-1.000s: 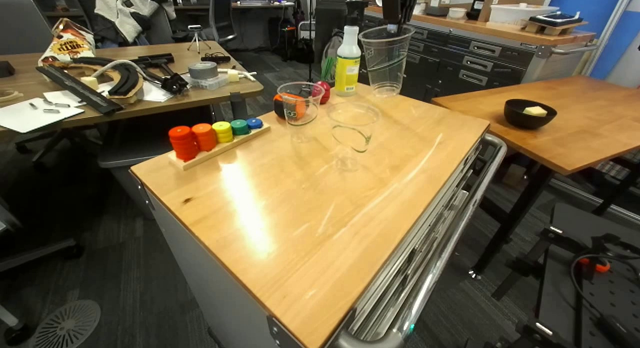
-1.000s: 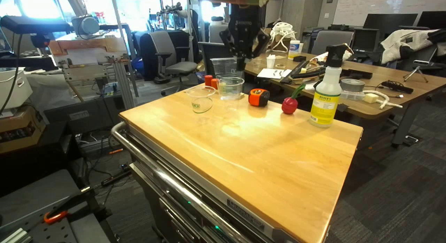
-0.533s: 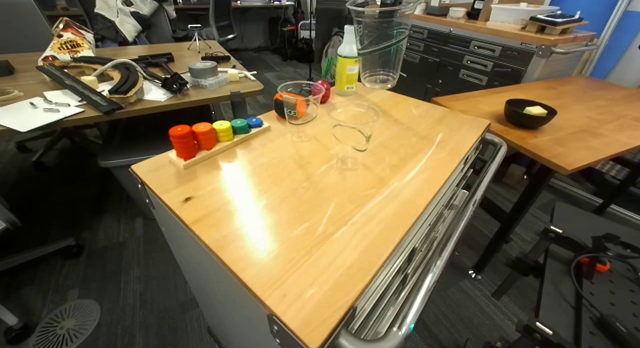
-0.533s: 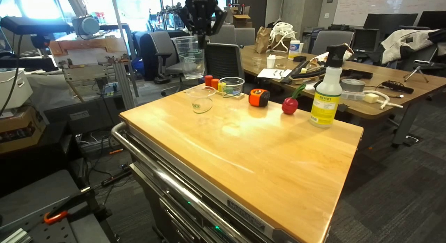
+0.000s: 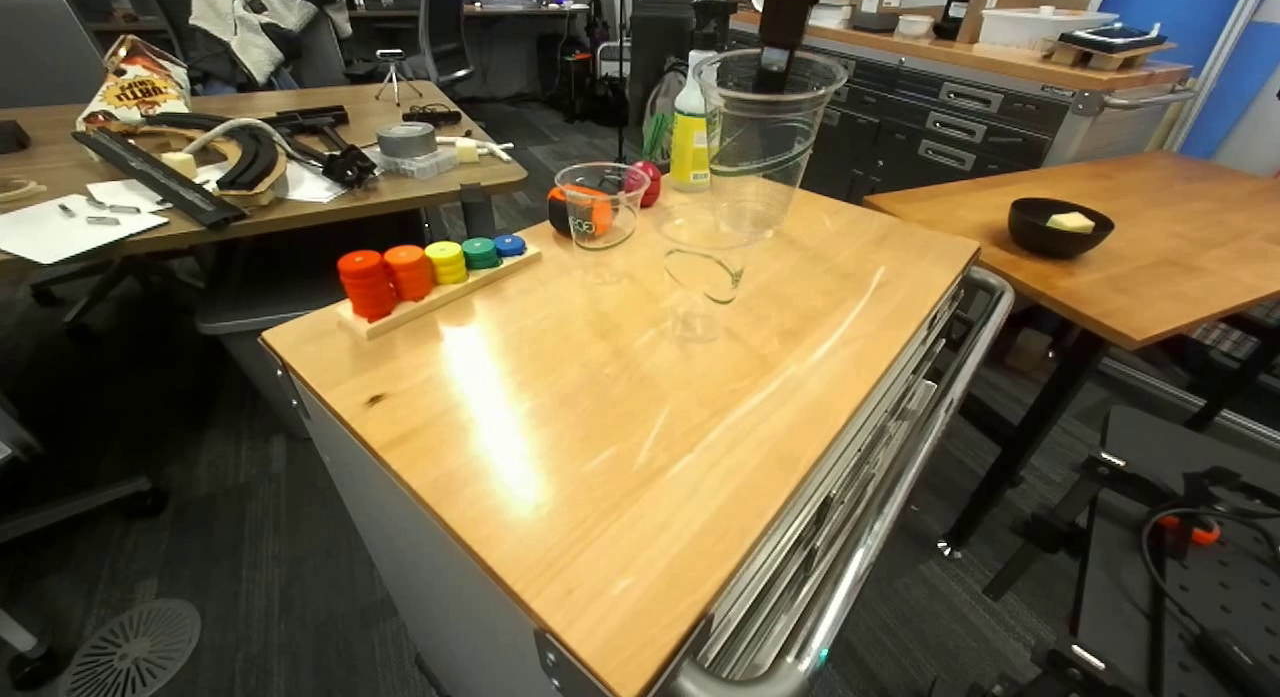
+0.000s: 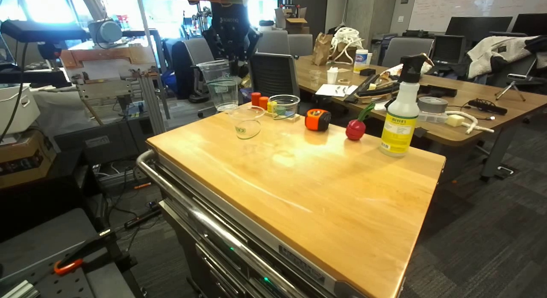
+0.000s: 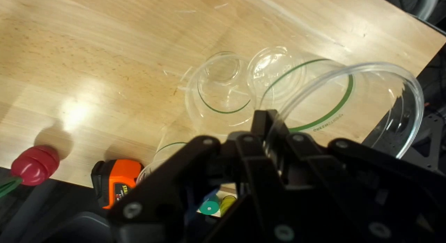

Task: Stack the clear cups inside each other

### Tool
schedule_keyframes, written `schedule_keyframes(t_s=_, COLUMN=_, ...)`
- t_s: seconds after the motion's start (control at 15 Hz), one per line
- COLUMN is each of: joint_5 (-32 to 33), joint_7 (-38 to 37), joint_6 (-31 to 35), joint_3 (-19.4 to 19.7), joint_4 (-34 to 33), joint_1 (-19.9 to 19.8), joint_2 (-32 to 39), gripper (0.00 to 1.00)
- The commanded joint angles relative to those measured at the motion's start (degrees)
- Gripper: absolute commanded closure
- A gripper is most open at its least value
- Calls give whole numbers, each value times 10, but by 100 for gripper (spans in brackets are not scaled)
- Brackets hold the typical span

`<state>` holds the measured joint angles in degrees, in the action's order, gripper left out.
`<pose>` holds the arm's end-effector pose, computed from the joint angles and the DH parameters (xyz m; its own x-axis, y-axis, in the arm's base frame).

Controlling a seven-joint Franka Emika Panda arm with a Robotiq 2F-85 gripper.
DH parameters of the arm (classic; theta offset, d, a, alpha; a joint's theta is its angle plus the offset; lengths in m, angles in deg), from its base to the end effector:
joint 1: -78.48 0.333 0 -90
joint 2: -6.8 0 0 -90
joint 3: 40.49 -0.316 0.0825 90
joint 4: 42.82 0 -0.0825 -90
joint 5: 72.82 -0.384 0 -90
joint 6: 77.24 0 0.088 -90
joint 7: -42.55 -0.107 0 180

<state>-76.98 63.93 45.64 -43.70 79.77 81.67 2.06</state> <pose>0.5276 0.0627 0.4494 0.8971 0.4299 0.1022 0.4342 -0.9005 -0.0239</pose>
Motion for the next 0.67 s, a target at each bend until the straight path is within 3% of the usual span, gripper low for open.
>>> schedule_keyframes(t_s=0.0, joint_5=-42, joint_7=40, joint_6=71, joint_3=11, joint_4=37, joint_1=3, joint_2=-14, gripper=99)
schedule_keyframes(t_s=0.6, joint_5=-66, joint_7=76, joint_6=125, joint_3=28, joint_4=37, joint_1=-2, joint_2=-3, gripper=99)
